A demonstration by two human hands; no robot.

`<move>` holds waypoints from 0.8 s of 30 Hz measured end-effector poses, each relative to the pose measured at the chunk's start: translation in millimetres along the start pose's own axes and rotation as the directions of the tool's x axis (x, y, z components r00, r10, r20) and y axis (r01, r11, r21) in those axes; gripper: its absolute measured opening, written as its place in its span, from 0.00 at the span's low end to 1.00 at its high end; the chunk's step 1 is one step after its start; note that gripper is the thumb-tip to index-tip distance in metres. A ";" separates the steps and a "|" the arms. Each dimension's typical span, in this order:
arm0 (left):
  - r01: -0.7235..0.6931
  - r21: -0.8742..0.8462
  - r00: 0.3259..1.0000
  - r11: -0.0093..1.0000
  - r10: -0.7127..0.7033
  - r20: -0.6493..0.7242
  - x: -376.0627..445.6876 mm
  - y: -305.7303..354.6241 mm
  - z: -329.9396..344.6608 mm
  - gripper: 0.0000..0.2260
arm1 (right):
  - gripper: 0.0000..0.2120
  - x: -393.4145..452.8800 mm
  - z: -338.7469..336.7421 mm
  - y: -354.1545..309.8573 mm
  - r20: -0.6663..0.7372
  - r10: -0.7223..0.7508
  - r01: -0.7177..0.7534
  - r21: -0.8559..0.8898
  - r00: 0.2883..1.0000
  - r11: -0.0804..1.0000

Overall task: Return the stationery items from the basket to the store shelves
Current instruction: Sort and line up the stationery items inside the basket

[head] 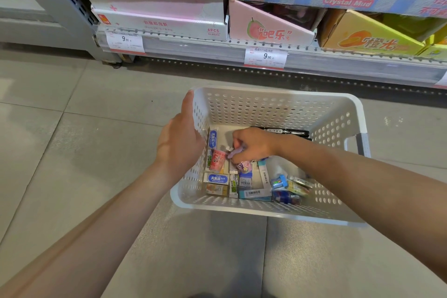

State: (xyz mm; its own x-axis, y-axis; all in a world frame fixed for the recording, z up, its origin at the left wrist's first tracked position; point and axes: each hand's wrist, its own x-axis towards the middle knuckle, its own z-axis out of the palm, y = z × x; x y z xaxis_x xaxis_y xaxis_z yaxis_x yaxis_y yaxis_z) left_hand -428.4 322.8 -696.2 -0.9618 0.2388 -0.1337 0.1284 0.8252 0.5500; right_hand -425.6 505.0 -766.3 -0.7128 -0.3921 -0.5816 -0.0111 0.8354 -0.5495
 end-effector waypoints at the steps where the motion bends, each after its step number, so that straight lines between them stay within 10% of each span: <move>1: 0.001 -0.002 1.000 1.000 -0.001 0.002 0.3 0.2 0.3 0.32 | 0.13 -3.0 -1.5 -0.9 0.016 -0.007 0.008 -0.007 1.000 1.000; 11: -0.006 0.008 1.000 1.000 0.006 0.000 0.1 0.1 -0.5 0.32 | 0.12 -23.7 17.1 -2.5 0.189 -0.039 0.033 0.038 0.981 0.999; 17: -0.005 0.028 1.000 1.000 0.005 -0.007 0.0 0.7 -1.2 0.31 | 0.11 -14.0 -1.6 0.1 -0.342 0.098 0.044 0.385 0.935 0.922; 24: -0.012 0.017 1.000 1.000 0.012 -0.005 -0.9 1.1 -2.2 0.31 | 0.15 -0.9 21.3 7.5 -0.606 0.107 -0.084 0.066 0.789 0.994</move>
State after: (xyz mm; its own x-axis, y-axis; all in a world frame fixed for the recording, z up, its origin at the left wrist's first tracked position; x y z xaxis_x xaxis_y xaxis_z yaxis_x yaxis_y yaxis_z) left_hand -427.9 322.4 -693.8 -0.9614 0.2461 -0.1234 0.1438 0.8311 0.5372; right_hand -410.1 503.4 -782.7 -0.9880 0.0133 -0.1541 0.0950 0.8381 -0.5371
